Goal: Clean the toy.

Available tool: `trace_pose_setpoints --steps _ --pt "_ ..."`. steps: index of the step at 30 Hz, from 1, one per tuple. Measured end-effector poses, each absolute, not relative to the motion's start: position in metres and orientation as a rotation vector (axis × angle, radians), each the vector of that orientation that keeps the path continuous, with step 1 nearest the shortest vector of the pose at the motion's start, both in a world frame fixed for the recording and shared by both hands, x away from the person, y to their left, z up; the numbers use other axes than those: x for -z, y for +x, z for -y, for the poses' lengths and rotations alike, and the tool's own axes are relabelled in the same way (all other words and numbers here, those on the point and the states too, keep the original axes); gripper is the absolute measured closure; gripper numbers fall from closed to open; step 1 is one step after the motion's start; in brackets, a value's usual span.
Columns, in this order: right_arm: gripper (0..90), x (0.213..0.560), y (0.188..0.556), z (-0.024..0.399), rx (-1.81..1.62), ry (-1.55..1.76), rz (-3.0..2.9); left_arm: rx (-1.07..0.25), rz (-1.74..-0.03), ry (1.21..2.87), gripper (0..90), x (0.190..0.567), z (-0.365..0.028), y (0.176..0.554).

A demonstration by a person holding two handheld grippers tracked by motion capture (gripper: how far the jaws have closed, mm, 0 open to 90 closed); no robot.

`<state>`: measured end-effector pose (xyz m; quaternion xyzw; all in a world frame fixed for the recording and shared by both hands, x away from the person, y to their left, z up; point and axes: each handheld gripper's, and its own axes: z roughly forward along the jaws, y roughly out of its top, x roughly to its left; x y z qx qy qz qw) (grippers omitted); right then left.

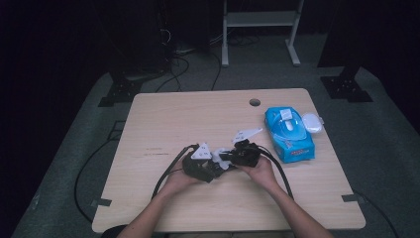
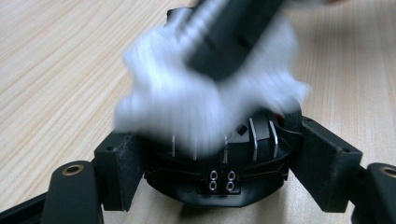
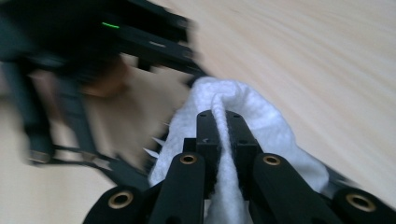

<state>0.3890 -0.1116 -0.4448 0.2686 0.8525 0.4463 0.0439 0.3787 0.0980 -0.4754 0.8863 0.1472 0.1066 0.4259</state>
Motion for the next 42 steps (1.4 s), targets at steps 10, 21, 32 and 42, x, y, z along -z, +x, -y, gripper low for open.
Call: trace_pose_setpoints --steps 10,21,32,42 --pt "84.9 0.447 0.385 0.131 -1.261 0.814 -2.596 -0.268 -0.364 2.216 24.6 0.475 -0.099 0.378" --pt "84.9 0.445 0.374 0.110 -1.352 0.736 -2.631 -0.271 -0.367 2.222 24.6 0.474 -0.098 0.378" --pt "84.9 0.450 0.379 0.145 -1.253 0.834 -2.584 -0.274 -0.362 2.213 24.6 0.473 -0.099 0.379" --pt "84.9 0.444 0.379 0.115 -1.349 0.754 -2.616 -0.274 -0.368 2.209 24.7 0.473 -0.098 0.379"
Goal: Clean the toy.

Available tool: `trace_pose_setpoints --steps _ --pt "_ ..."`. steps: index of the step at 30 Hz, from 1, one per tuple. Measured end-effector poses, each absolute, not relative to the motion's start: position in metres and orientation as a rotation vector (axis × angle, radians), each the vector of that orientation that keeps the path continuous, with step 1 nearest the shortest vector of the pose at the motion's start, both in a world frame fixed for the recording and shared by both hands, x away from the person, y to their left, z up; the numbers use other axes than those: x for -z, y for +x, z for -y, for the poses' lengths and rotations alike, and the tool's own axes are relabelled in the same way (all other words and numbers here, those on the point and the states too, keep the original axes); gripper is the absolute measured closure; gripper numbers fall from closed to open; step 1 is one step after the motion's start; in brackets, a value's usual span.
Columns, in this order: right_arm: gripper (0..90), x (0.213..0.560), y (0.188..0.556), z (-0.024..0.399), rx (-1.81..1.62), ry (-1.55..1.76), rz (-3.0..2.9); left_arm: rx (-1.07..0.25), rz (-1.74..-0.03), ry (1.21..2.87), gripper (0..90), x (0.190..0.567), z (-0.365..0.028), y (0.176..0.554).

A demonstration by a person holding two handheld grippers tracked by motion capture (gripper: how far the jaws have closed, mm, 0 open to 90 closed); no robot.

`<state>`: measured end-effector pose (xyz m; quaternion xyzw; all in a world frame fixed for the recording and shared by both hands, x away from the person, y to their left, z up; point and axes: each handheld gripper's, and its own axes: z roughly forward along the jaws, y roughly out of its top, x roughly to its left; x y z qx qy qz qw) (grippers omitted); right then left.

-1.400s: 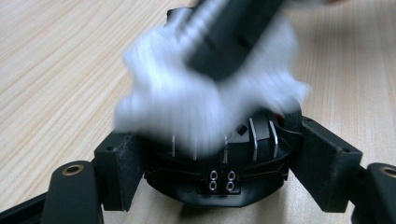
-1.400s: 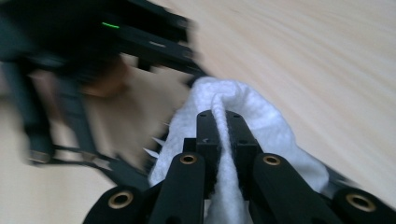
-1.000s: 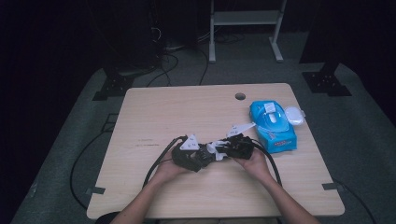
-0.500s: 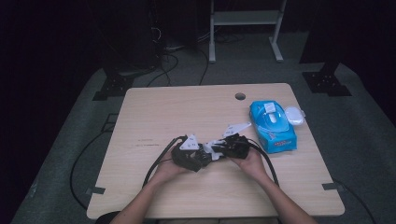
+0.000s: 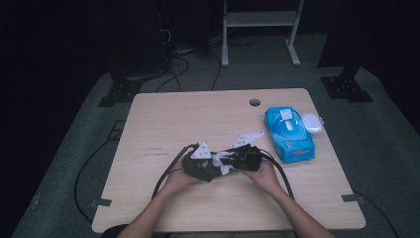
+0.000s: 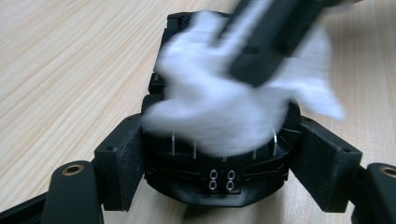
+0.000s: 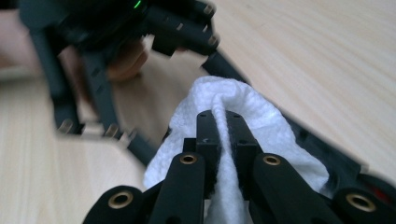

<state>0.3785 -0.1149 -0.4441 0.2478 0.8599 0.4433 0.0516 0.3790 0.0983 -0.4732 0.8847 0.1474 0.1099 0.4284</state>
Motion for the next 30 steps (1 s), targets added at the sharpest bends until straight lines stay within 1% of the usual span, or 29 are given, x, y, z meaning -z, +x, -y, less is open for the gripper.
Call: trace_pose_setpoints --steps 3,7,10,14,17,21,25,30 --pt "84.9 0.443 0.390 0.108 -1.296 0.768 -2.576 -0.272 -0.366 2.213 24.7 0.474 -0.098 0.379" --pt "84.9 0.444 0.404 0.111 -1.248 0.832 -2.537 -0.264 -0.367 2.216 24.7 0.474 -0.099 0.380" --pt "84.9 0.447 0.410 0.126 -1.207 0.878 -2.521 -0.263 -0.363 2.218 24.7 0.474 -0.101 0.381" --pt "84.9 0.451 0.414 0.157 -1.165 0.977 -2.500 -0.266 -0.364 2.219 24.7 0.474 -0.101 0.380" --pt "84.8 0.456 0.411 0.174 -1.178 1.021 -2.497 -0.260 -0.366 2.216 24.7 0.474 -0.101 0.381" --pt "84.8 0.457 0.398 0.183 -1.180 1.006 -2.517 -0.258 -0.368 2.215 24.6 0.474 -0.101 0.381" --pt "84.8 0.455 0.391 0.183 -1.183 0.966 -2.558 -0.263 -0.363 2.218 24.6 0.474 -0.101 0.381" --pt "84.8 0.451 0.385 0.173 -1.217 0.929 -2.602 -0.263 -0.360 2.210 24.6 0.475 -0.100 0.382"
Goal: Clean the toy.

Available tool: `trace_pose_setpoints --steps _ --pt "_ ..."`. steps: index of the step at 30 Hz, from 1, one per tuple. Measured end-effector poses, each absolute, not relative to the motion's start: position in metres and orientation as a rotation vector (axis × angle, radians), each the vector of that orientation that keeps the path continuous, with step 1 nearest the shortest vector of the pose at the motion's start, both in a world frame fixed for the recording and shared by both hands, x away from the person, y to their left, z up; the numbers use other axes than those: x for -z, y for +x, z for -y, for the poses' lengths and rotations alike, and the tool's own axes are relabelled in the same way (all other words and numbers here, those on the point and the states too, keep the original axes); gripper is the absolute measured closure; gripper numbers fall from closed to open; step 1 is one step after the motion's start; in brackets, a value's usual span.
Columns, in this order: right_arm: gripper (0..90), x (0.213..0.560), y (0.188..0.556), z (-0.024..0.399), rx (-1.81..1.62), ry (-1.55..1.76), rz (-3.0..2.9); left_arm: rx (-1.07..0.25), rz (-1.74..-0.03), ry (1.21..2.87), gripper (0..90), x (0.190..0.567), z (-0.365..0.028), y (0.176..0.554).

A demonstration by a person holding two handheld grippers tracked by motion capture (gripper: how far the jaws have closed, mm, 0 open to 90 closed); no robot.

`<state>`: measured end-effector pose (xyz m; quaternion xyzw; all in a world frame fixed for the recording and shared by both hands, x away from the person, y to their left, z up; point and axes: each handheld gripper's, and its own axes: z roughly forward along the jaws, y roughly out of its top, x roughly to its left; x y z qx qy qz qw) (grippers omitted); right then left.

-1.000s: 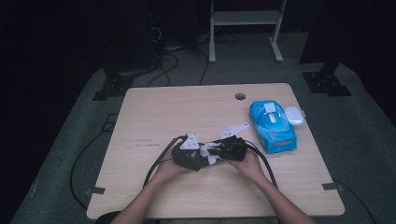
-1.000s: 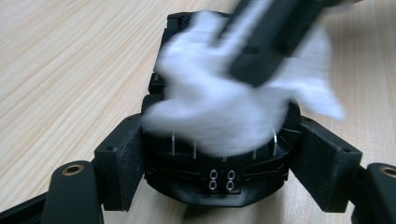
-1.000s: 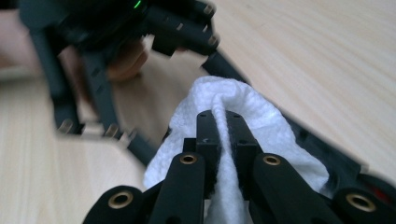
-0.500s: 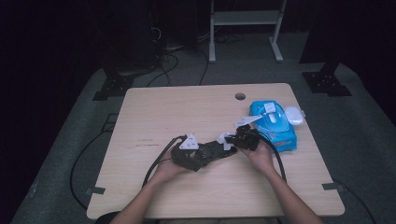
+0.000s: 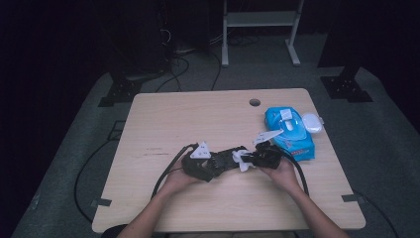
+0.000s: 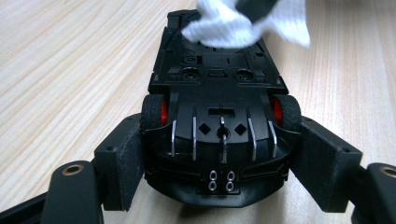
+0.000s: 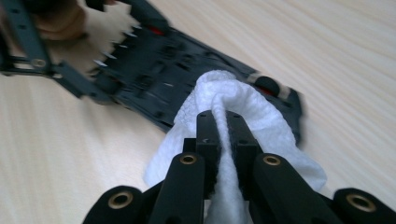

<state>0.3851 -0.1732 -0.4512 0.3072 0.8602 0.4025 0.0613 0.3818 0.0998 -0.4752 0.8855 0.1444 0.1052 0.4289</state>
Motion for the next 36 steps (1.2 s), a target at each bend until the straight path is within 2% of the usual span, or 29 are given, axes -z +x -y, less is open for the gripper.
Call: trace_pose_setpoints --steps 11,20,36 --pt "84.8 0.452 0.384 0.173 -1.224 0.916 -2.630 -0.240 -0.377 2.208 24.1 0.475 -0.102 0.384" --pt "84.9 0.459 0.378 0.176 -1.293 0.896 -2.609 -0.125 -0.458 2.156 17.1 0.473 -0.109 0.389" --pt "85.5 0.463 0.372 0.177 -1.316 0.841 -2.591 0.058 -0.602 2.090 16.0 0.476 -0.115 0.405"
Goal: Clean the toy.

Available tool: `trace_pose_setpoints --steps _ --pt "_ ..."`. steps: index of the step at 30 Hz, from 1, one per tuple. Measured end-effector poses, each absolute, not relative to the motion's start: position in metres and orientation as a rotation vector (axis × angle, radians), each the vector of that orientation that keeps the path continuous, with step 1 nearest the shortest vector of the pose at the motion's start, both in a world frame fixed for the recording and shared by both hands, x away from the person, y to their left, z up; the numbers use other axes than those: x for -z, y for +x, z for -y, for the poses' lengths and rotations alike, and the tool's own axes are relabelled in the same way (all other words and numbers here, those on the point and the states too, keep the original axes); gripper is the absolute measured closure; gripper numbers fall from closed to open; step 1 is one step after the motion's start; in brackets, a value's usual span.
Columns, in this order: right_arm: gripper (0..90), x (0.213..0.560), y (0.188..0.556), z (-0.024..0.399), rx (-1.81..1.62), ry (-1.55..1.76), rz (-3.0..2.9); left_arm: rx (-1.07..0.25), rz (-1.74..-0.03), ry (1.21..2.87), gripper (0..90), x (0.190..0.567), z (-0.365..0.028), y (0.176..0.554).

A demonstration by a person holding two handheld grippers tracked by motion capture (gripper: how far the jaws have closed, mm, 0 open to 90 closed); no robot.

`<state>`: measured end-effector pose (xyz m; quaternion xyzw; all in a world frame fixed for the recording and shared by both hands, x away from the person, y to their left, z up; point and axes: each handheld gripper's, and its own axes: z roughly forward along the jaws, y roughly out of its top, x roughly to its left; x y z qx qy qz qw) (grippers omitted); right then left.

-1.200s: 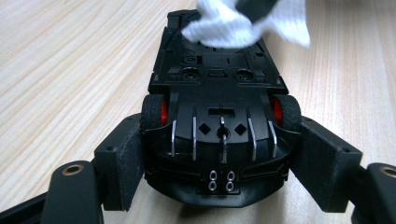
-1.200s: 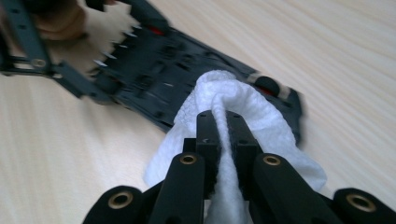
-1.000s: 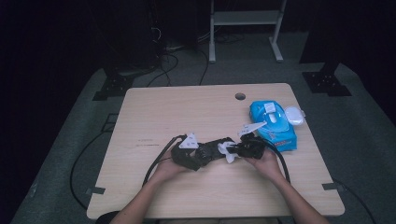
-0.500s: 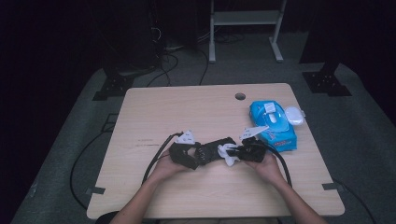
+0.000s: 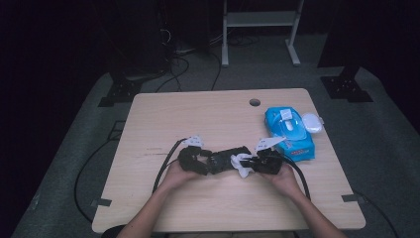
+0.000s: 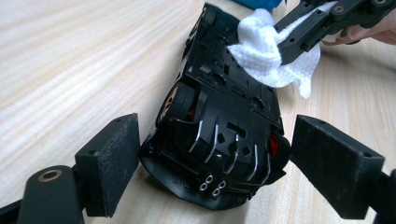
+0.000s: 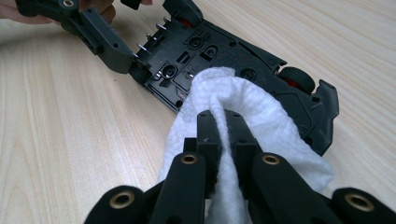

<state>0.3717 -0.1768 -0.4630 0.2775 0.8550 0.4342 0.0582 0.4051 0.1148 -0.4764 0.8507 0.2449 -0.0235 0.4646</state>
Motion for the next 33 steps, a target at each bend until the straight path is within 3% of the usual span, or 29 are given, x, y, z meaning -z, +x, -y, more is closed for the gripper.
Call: trace_pose_setpoints --steps 10,17,26,33 --pt "85.7 0.463 0.368 0.176 -1.307 0.807 -2.591 0.211 -0.664 2.072 17.5 0.482 -0.117 0.418" --pt "85.7 0.465 0.365 0.178 -1.325 0.809 -2.588 0.158 -0.643 2.094 17.5 0.480 -0.112 0.415" --pt "85.8 0.466 0.363 0.179 -1.340 0.811 -2.598 -0.053 -0.569 2.134 17.6 0.472 -0.103 0.397" --pt "85.8 0.467 0.362 0.180 -1.346 0.815 -2.605 -0.108 -0.540 2.140 17.5 0.471 -0.102 0.391"
